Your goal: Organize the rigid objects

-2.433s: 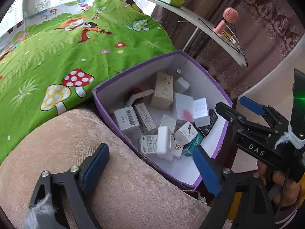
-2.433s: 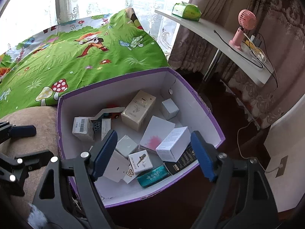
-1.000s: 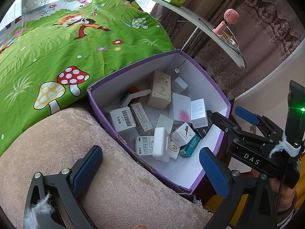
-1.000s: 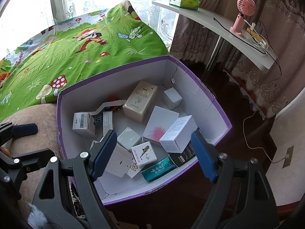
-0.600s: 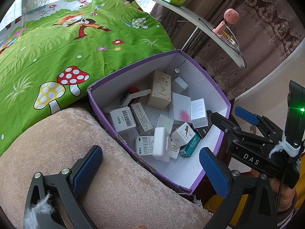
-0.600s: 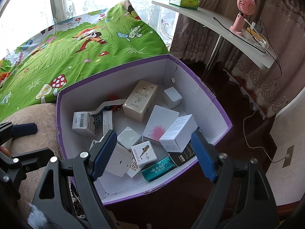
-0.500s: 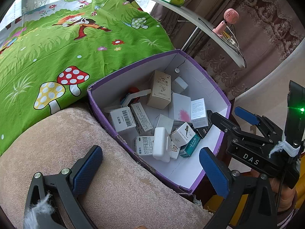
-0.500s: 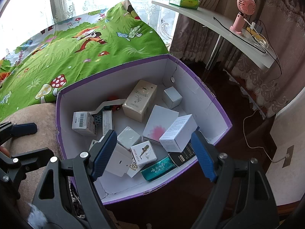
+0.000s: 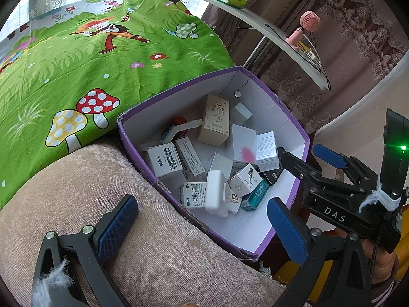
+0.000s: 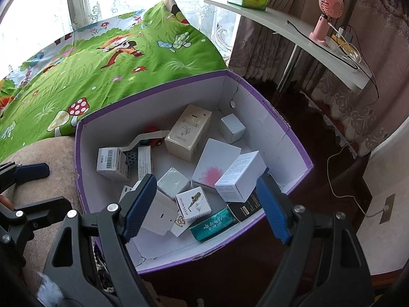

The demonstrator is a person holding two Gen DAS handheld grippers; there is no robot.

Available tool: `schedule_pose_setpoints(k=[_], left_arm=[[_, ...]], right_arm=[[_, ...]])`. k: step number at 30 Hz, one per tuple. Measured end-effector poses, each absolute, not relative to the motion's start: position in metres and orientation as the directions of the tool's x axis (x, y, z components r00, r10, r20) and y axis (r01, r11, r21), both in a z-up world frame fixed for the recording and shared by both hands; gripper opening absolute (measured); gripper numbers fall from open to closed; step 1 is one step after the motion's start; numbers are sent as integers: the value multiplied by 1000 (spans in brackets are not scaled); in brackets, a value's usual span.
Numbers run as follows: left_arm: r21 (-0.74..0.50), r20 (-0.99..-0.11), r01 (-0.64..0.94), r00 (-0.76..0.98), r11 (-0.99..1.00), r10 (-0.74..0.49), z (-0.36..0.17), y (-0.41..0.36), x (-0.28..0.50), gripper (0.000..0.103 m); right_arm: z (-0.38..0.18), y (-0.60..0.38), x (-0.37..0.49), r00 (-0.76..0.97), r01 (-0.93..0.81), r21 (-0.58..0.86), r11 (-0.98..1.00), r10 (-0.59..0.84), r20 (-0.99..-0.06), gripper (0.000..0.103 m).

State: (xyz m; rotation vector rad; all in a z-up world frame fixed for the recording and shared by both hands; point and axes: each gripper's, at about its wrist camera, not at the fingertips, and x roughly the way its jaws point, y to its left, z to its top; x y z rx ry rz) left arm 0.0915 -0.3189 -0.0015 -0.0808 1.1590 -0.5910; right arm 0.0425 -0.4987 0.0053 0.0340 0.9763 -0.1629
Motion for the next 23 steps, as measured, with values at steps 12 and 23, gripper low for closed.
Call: schedule_pose_setpoints(k=[12,23], left_arm=[[-356,-837,397,267,846,-477,-2,-319,92,102],[-336,-837,418,278,844,-471,-2,-321,89,103]], right_arm=[[3,-497,42,544,151,-39,988,-117,-831,82],[1,-497,42,541,154,-38,987,-117,-833,82]])
